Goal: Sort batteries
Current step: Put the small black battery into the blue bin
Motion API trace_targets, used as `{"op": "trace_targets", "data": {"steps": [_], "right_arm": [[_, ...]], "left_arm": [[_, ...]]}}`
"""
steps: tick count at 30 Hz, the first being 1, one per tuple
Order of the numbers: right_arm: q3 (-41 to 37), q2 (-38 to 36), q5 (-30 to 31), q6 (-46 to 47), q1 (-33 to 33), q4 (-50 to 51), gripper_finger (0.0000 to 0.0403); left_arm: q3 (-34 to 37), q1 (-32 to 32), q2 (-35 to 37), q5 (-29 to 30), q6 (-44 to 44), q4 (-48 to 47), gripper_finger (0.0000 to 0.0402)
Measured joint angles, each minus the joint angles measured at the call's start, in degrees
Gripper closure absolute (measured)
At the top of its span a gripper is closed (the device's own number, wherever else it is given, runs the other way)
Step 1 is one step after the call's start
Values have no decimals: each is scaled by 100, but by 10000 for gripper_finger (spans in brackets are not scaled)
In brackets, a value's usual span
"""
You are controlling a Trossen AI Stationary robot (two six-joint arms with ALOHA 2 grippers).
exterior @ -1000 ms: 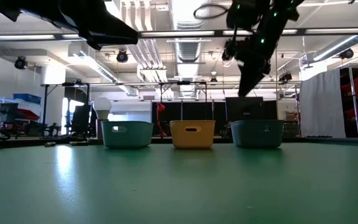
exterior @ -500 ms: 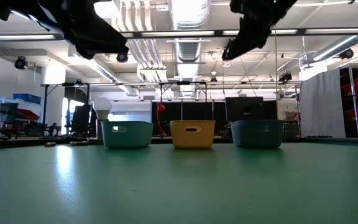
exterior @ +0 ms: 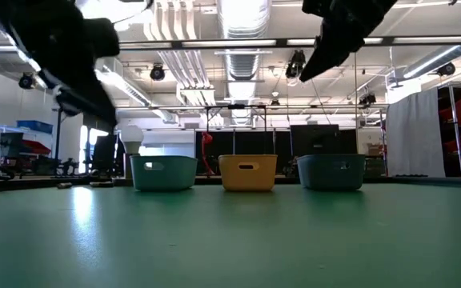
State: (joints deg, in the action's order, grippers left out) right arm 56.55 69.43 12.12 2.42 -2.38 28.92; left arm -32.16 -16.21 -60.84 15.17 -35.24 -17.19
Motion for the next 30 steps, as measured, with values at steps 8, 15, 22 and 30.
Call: {"op": "trace_targets", "data": {"steps": [8,15,22,30], "right_arm": [[-257,0,0,-5,-37,-137,291],[-332,0,0,52,-74,-137,300],[-365,0,0,61,-76,-137,300],[-407,0,0,61,-76,-137,291]], "left_arm": [[0,-29,-20,-1234,-1561,-1079,244],[7,-134,-62,-1316,-2057,-1834,244],[7,-256,-192,-1510,-2327,-2333,244],[9,-361,-667,-1918,-2927,-3658,246]]}}
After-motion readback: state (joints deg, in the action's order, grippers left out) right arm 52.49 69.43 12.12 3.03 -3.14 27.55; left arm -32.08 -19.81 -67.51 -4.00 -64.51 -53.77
